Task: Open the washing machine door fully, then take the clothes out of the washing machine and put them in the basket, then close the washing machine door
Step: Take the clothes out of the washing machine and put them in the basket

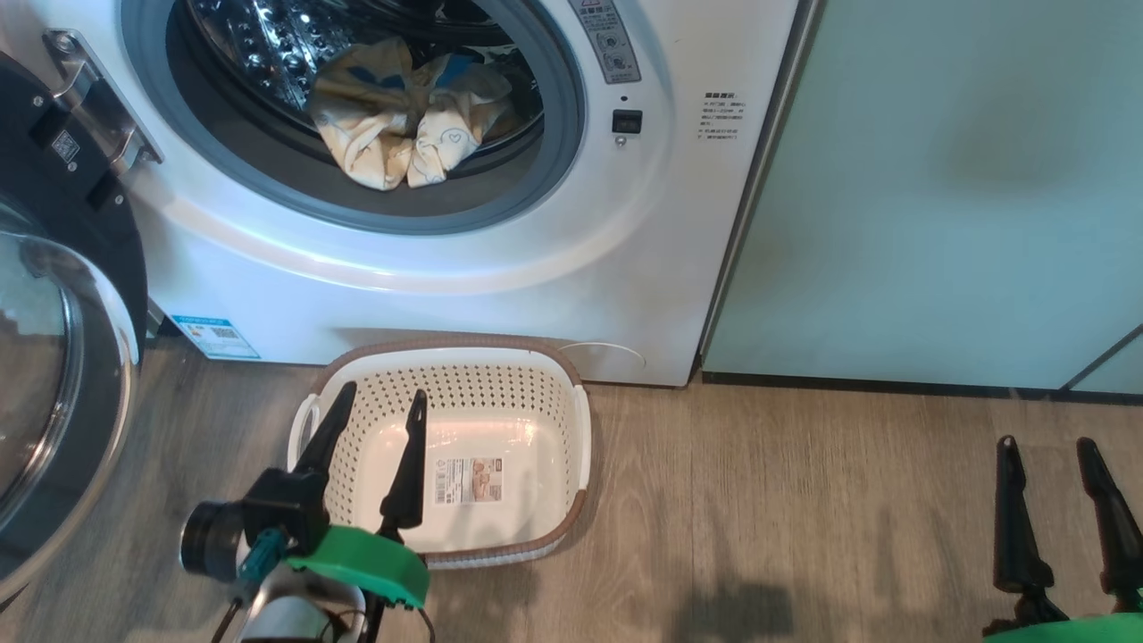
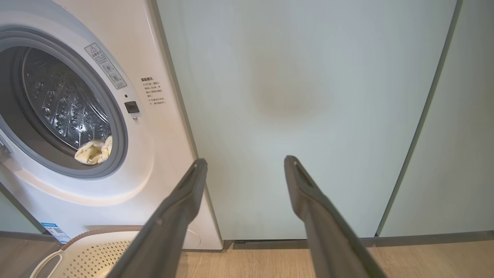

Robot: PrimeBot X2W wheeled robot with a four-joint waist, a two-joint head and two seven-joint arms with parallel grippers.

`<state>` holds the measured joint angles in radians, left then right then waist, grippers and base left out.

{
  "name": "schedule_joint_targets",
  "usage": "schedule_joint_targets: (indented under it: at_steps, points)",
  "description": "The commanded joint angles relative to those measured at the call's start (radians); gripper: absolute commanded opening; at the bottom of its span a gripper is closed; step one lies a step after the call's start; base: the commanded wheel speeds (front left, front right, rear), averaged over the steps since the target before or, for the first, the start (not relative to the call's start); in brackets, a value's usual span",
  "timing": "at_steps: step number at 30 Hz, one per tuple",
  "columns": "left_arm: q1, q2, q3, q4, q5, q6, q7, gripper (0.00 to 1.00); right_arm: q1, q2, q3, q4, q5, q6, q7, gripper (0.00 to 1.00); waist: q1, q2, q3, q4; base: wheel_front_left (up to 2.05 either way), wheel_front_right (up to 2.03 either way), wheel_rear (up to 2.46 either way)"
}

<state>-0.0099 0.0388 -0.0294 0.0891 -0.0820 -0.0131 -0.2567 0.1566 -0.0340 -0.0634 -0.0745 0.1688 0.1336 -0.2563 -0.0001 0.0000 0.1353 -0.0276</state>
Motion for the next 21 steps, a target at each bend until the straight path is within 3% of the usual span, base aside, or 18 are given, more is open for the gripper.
schedule_joint_targets:
  at_steps: [1, 21]
  points:
    - [-0.039, 0.011, 0.036, -0.034, -0.004, 0.006, -0.005, 1.00, -0.032, -0.016, 0.018, -0.030, 0.007, -0.003, -0.006, 1.00, 0.0001, 0.0000, 0.000, 0.000, 0.00, 0.00, 0.00]
    - [-0.039, 0.011, 0.036, -0.008, 0.001, 0.009, -0.005, 1.00, -0.026, -0.016, 0.019, -0.022, 0.010, -0.003, -0.006, 1.00, 0.0001, 0.0000, -0.015, -0.005, 0.00, 0.00, 0.00]
